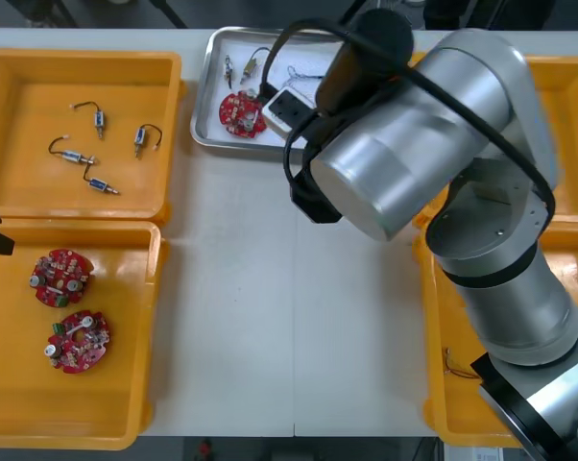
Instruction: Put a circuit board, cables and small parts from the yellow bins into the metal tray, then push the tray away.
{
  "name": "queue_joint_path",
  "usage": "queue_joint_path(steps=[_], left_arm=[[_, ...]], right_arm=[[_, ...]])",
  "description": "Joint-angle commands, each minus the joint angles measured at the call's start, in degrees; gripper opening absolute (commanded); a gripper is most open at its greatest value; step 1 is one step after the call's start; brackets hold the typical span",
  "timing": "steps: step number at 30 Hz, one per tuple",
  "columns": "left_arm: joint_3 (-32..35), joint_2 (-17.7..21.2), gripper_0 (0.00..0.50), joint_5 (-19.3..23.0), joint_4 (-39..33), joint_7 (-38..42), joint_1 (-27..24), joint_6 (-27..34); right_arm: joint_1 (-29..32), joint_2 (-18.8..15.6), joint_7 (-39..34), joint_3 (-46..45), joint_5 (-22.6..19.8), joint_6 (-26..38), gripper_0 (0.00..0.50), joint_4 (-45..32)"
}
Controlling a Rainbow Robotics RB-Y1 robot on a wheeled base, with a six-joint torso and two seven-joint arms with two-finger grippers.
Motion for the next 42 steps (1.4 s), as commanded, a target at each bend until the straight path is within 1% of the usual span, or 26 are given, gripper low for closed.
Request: queue_joint_path(steps=[1,6,9,11,16,20,23,28,32,37,40,42], left_arm=[[2.11,2.61,0.5,-0.41,-1.49,-2.61,0.83,-0.35],[2.11,2.61,0.5,-0.41,-1.49,-2.61,0.83,-0.35],[2.11,2.61,0.5,-0.41,-1.49,-2.61,0.83,-0.35],[2.11,2.61,0.5,-0.41,-1.49,-2.61,0.83,-0.35],[2.11,2.61,0.5,-0.41,-1.49,-2.61,0.83,-0.35],[2.11,2.61,0.5,-0.41,-1.49,-2.61,0.83,-0.35],[2.11,2.61,0.5,-0.41,-1.49,-2.61,0.83,-0.35],[2.11,2.61,0.5,-0.41,-1.49,-2.61,0.83,-0.35],[2.11,2.61,0.5,-0.41,-1.49,-2.61,0.83,-0.35],[2.11,2.61,0.5,-0.41,-1.49,-2.61,0.83,-0.35],[2.11,2.61,0.5,-0.41,-1.49,-2.61,0.83,-0.35],[2.11,2.61,0.5,-0.41,-1.49,-2.61,0.83,-0.35]], right_arm=[[3.46,-1.78,-8.05,-5.11,-3.36,0.19,0.5,-5.74],[6.28,-5.21,-16.05,-10.38,-8.37,0.19,0.5,-8.46],[7.59,-6.79,-19.3,-13.28,-10.56,0.19,0.5,-9.61],[8.39,-7.84,-20.88,-14.6,-11.53,0.19,0.5,-10.49],[12.16,-11.97,-24.48,-17.24,-12.32,0.19,0.5,-13.39],[15.07,-14.35,-24.92,-20.05,-13.38,0.19,0.5,-14.7],[17.88,-16.11,-25.27,-23.83,-16.36,0.19,0.5,-15.23],[22.98,-19.18,-25.54,-31.65,-22.69,0.19,0.5,-16.46],[25.96,-21.73,-25.54,-36.05,-25.94,0.19,0.5,-16.81],[30.36,-25.07,-25.54,-42.11,-31.66,0.19,0.5,-16.81],[32.73,-26.04,-25.54,-44.92,-33.77,0.19,0.5,-16.81],[33.79,-26.21,-25.36,-45.89,-33.94,0.19,0.5,-16.81]])
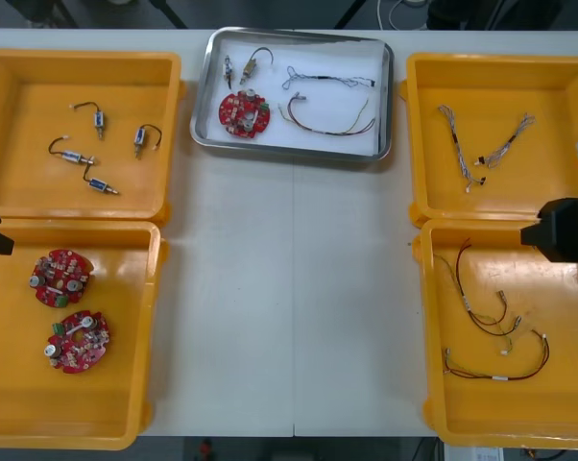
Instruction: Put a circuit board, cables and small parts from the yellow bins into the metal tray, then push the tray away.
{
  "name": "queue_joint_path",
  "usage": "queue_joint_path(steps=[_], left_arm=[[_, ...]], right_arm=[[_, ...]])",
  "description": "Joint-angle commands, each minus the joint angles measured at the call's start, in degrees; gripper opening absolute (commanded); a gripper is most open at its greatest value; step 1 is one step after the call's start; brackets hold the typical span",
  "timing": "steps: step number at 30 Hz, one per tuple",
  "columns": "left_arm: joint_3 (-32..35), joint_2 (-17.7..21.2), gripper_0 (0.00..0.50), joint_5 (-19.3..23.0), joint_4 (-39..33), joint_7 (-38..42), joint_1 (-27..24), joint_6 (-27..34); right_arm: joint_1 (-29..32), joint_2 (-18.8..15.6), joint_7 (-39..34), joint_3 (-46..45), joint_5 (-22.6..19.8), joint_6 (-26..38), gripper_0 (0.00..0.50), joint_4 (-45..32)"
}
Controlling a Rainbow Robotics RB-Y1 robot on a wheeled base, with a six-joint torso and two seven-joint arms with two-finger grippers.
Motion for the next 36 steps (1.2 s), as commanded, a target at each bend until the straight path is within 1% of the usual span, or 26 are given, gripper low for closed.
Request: queue_joint_path(steps=[1,8,14,19,26,36], left_arm=[[2.08,2.56,0.5,-0.41,-1.41,-2.61,0.79,-0.35],[2.08,2.56,0.5,-0.41,-1.41,-2.61,0.79,-0.35],[2.08,2.56,0.5,-0.41,-1.41,-2.61,0.79,-0.35],[2.08,2.56,0.5,-0.41,-1.41,-2.61,0.79,-0.35],[2.08,2.56,0.5,-0.41,-1.41,-2.61,0.79,-0.35],[2.08,2.56,0.5,-0.41,-1.41,-2.61,0.79,-0.35]], right_arm=[[4.2,-2.63,-1.8,-4.6,-1.2,0.17,0.5,-1.98],[7.28,-2.63,-2.15,-5.12,-1.2,0.17,0.5,-1.98],[8.69,-2.72,-1.54,-5.12,-1.29,0.17,0.5,-2.42],[8.95,-3.25,-1.1,-4.86,-1.47,0.17,0.5,-2.6],[8.95,-4.92,-0.22,-3.1,-1.64,0.17,0.5,-2.6],[8.86,-5.0,0.93,-2.57,-2.08,0.17,0.5,-2.6]])
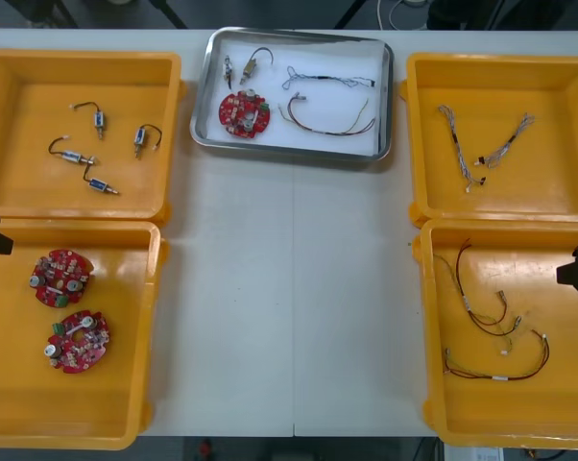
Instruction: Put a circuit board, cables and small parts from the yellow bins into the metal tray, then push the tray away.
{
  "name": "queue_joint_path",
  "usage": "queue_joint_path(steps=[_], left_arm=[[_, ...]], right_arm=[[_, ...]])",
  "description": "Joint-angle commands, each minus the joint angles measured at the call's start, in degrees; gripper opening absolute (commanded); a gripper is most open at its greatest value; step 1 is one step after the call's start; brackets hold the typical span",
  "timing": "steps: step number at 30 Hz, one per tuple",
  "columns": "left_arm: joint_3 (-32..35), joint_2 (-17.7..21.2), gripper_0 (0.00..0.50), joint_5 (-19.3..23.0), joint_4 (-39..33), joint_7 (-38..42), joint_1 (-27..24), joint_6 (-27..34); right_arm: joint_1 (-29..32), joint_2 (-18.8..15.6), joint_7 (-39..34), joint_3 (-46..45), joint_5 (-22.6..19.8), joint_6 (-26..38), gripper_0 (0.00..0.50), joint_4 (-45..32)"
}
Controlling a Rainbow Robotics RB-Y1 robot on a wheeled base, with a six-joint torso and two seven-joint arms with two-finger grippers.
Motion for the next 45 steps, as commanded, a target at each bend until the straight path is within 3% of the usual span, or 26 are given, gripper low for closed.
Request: queue_joint_path(steps=[1,45], left_arm=[[1.9,2.54,0.5,-0.41,-1.41,-2.61,0.79,-0.35],[1.9,2.54,0.5,-0.41,-1.41,-2.61,0.79,-0.35]], right_arm=[[0.8,-2.07,0.86,0.73,-0.6,0.17,0.5,-1.82],[0.8,-2.07,0.86,0.73,-0.6,0.17,0.5,-1.82]])
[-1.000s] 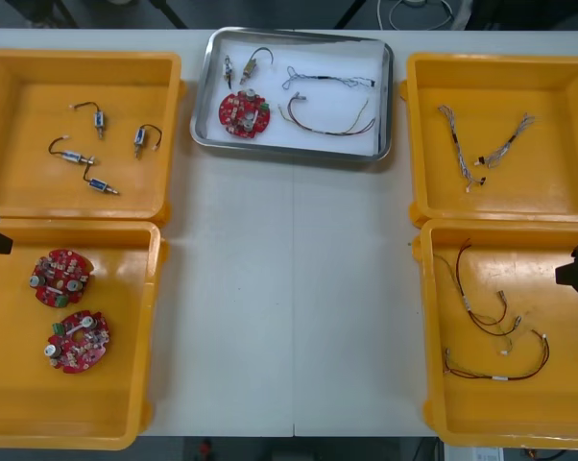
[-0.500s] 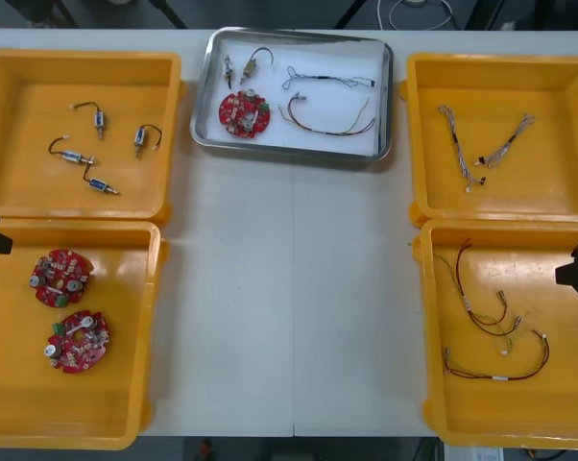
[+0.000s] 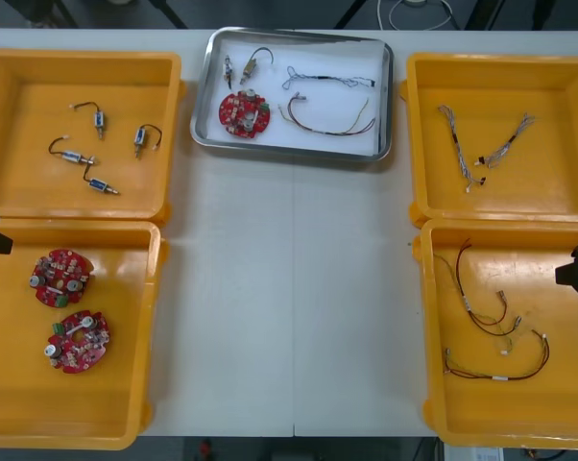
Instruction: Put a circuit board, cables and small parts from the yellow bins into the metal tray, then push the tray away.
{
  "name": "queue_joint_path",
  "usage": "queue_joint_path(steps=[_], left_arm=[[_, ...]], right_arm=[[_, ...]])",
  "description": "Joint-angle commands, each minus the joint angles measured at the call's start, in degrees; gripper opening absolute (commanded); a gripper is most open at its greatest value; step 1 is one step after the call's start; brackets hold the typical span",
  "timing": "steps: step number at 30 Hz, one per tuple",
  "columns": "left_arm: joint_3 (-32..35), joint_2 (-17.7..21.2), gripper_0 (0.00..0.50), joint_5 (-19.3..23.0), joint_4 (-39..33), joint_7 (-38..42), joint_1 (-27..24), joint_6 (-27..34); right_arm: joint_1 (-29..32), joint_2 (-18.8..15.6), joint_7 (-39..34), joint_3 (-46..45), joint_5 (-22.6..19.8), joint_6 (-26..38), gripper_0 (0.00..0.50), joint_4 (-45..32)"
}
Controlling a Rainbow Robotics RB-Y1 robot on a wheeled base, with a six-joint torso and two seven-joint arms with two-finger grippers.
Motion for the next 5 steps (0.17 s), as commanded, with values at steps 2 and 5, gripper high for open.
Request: queue_joint_path(steps=[2,5], left_arm=[[1.84,2.54,0.5,-0.41,-1.41,-2.61,0.79,-0.35],[1.84,2.54,0.5,-0.41,-1.41,-2.61,0.79,-0.35]], right_arm=[[0.8,-2.05,0.85,0.61,-0.47,0.17,0.5,-1.77],[0.8,-2.05,0.85,0.61,-0.47,0.17,0.5,-1.77]])
